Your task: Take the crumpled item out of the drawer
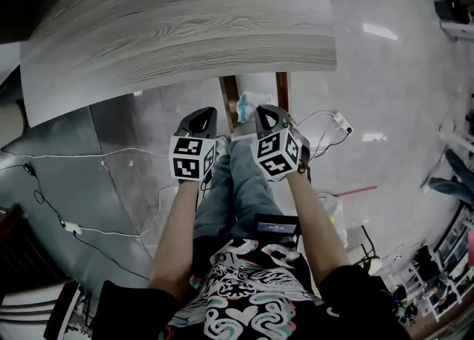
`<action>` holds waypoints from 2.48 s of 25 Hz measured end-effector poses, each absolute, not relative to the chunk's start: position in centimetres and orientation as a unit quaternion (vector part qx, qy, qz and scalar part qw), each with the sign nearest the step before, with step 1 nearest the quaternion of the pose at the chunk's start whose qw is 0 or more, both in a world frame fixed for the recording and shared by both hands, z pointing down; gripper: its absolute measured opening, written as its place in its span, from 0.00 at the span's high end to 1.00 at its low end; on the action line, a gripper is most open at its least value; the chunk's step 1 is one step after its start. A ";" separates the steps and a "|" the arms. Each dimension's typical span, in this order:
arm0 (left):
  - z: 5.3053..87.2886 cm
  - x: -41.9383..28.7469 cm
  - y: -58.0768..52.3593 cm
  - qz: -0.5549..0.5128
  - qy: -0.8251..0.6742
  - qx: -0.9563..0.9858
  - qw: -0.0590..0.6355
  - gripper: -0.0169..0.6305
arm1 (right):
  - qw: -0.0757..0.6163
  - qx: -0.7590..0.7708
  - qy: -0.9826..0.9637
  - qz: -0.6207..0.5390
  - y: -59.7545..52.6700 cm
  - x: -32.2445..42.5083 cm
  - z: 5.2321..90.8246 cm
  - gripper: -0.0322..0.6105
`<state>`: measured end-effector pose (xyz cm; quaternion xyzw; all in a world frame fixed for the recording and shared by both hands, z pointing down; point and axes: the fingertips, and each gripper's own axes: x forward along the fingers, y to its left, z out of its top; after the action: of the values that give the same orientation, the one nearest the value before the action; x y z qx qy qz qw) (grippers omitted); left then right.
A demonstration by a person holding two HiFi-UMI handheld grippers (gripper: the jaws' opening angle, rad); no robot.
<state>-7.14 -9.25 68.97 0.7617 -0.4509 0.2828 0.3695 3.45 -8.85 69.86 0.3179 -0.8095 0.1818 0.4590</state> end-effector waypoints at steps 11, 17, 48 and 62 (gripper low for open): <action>63.9 -7.1 -10.8 0.254 -0.461 0.779 0.341 0.98 | 0.411 0.369 -0.814 0.181 -10.0 4.4 64.4 0.94; 59.8 -7.3 -11.3 0.225 -0.475 0.789 0.319 0.98 | 0.384 0.392 -0.816 0.180 -10.1 5.1 61.3 0.94; 42.7 -8.8 -11.7 0.115 -0.490 0.839 0.204 0.98 | 0.275 0.461 -0.833 0.135 -9.4 4.8 46.2 0.94; 38.7 -10.3 -10.8 0.075 -0.498 0.845 0.183 0.98 | 0.247 0.476 -0.838 0.102 -8.7 4.0 42.2 0.94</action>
<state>-10.34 -10.84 38.71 0.8446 -0.4976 0.0749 0.1829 3.96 -8.70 42.16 0.4761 -0.8377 0.1024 0.2471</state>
